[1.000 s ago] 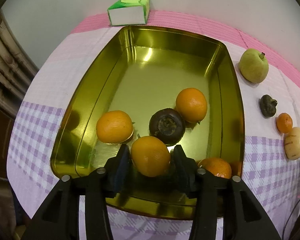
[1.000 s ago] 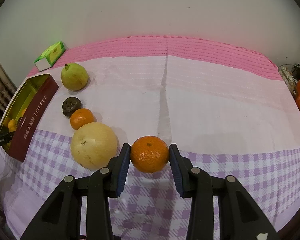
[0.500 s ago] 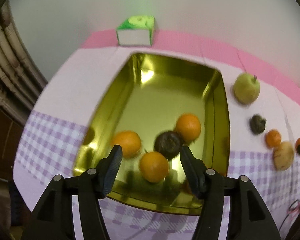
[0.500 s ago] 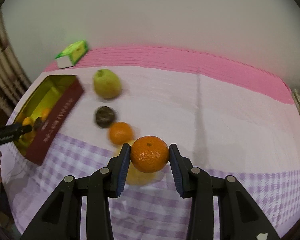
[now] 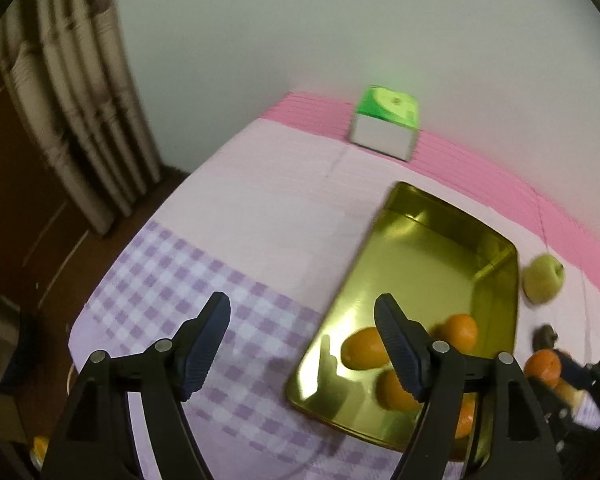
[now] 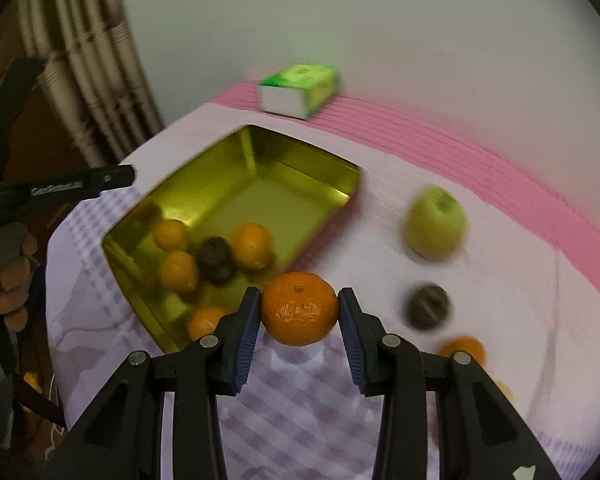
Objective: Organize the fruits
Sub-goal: 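Lower the tangerine into the tin tray and open the right tool, then move the left tool to the large pale pomelo and close on it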
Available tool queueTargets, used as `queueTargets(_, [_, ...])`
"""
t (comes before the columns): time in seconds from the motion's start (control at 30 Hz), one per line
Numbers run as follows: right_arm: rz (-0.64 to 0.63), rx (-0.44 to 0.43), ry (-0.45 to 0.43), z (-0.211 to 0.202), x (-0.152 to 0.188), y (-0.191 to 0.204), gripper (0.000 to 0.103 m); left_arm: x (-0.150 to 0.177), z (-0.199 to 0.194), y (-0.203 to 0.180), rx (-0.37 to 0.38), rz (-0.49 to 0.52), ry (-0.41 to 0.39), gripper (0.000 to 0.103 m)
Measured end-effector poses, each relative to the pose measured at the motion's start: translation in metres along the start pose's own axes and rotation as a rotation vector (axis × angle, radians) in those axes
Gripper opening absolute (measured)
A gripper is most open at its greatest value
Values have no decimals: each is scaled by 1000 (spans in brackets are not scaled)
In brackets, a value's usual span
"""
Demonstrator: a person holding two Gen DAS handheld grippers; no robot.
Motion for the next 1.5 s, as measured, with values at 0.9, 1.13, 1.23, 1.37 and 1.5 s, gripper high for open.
queueTargets(0.9, [-114,0,123,70,-19,44,38,1,18,4,38,-20,37,76])
queueTargets(1.13, [-53,-29,65,49,-19,34,47,3,17,2,33,-9,35,76])
queueTargets(1.23, [-23,-30,30,33,-13,22,51,5,17,-1,26,7,31,76])
queueTargets(1.37, [44,-7,-19,9,3,-9,55,9,15,-11,16,42,23,77])
queueTargets(1.5, [129,71,-65,-13,22,-58,59,15,12,-28,17,97,10,77])
Point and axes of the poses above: each gripper's, at about its wrist camera, not at the fingertips, and z roughly the way its jaws point, y to its left, x to its underside, the point moved 6 cm from there along z, roughly the way its jaws point, and after that the axes turned 10 degrees about y, right-handed, at the moved point
